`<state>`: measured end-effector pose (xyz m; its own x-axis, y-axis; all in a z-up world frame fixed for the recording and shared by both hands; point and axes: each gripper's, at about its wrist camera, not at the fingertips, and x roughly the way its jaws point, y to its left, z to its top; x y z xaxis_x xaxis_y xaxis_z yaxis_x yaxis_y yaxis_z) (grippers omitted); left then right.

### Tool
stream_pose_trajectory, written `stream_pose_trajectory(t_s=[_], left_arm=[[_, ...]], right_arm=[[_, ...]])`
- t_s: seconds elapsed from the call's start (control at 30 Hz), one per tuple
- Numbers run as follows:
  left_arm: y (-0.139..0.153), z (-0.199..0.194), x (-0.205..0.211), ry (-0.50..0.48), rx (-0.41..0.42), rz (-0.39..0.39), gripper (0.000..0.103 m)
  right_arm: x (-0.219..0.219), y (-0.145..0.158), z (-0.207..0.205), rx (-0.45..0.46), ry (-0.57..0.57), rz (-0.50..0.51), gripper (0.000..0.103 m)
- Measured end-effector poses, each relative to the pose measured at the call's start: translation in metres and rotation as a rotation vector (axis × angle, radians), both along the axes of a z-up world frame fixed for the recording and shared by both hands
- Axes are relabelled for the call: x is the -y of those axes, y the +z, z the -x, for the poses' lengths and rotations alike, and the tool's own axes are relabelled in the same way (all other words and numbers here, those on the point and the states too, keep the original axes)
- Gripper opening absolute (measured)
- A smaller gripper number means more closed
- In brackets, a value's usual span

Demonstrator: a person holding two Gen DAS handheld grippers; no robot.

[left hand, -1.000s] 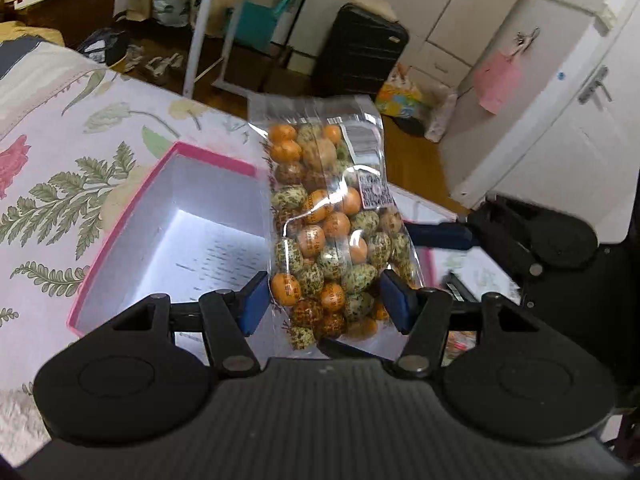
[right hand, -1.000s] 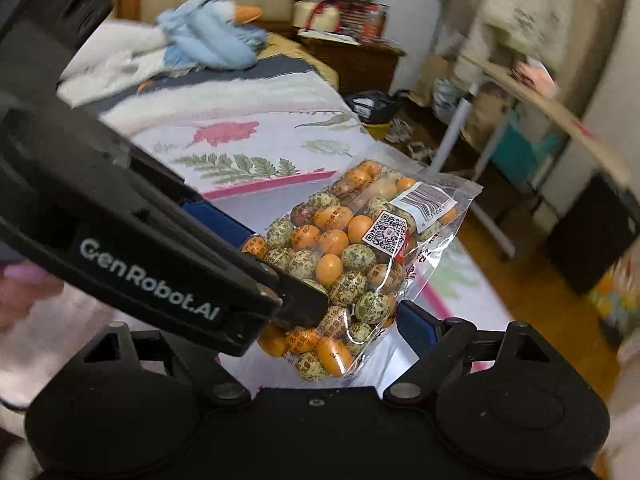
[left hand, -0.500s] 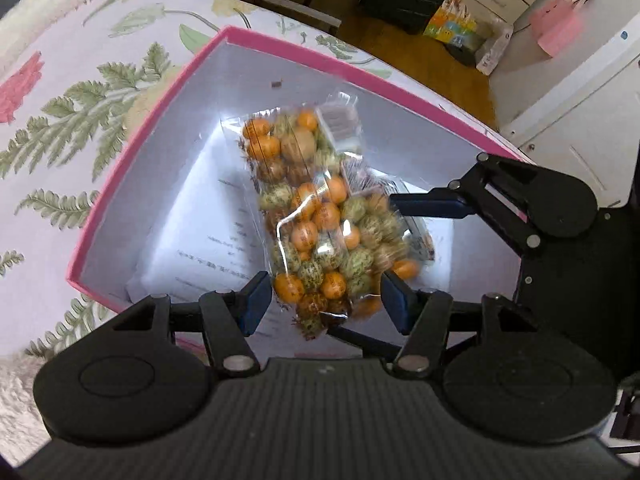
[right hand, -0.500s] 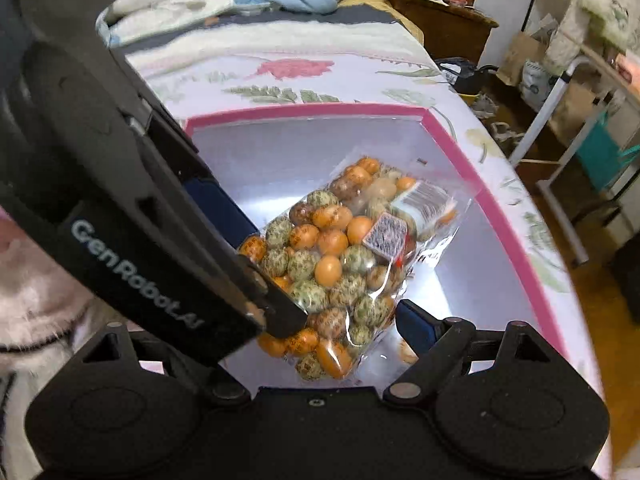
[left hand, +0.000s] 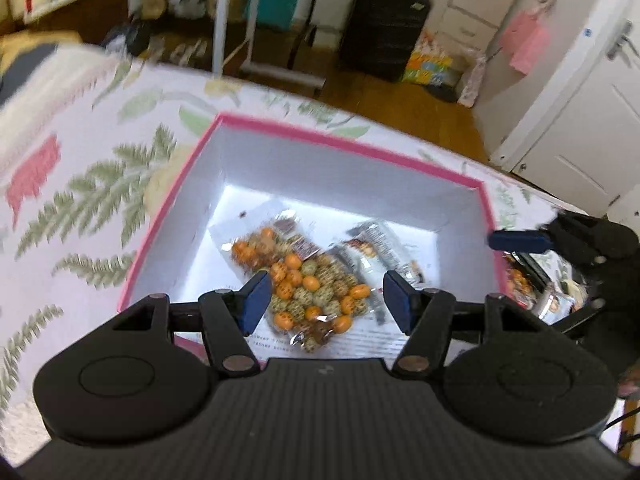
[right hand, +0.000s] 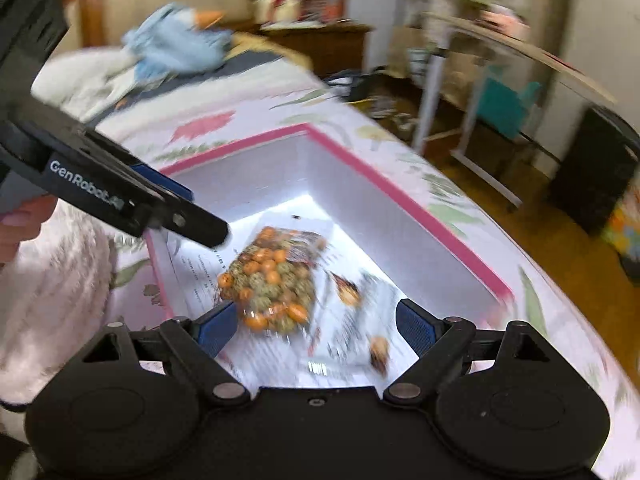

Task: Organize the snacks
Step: 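Carry the peanut bag into the pink box and open the left gripper, then grasp a white snack bar with the left gripper while the right gripper grasps another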

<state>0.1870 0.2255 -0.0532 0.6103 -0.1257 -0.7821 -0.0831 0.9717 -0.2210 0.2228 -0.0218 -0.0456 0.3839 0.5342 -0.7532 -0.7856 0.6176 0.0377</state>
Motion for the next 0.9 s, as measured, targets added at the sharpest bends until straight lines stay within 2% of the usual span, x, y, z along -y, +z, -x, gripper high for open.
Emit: stream_pose_trajectory(t_s=[0.1, 0.3, 0.47, 0.57, 0.67, 0.73, 0.8, 0.9], left_arm=[[0.017, 0.012, 0.019, -0.069, 0.042, -0.041, 0.061], [0.041, 0.026, 0.064, -0.233, 0.054, 0.042, 0.061], [0.046, 0.034, 0.119, -0.361, 0.043, 0.046, 0.059], [0.041, 0.039, 0.155, -0.434, 0.044, 0.036, 0.059], [0.03, 0.04, 0.186, -0.482, 0.043, 0.02, 0.058], [0.019, 0.036, 0.201, -0.503, 0.039, 0.015, 0.058], [0.007, 0.032, 0.216, -0.516, 0.049, 0.017, 0.058], [-0.015, 0.018, 0.235, -0.514, 0.051, 0.004, 0.058]], right_arm=[[0.032, 0.015, 0.001, -0.036, -0.121, 0.021, 0.089], [0.098, 0.05, 0.008, -0.137, -0.34, 0.122, 0.089], [0.133, 0.055, 0.021, -0.237, -0.44, 0.154, 0.089], [0.154, 0.047, 0.022, -0.3, -0.488, 0.099, 0.089], [0.179, 0.033, 0.021, -0.363, -0.596, 0.002, 0.087], [0.198, 0.019, 0.02, -0.415, -0.697, -0.058, 0.086], [0.217, 0.002, 0.018, -0.48, -0.753, -0.119, 0.081], [0.24, -0.019, 0.011, -0.528, -0.826, -0.205, 0.08]])
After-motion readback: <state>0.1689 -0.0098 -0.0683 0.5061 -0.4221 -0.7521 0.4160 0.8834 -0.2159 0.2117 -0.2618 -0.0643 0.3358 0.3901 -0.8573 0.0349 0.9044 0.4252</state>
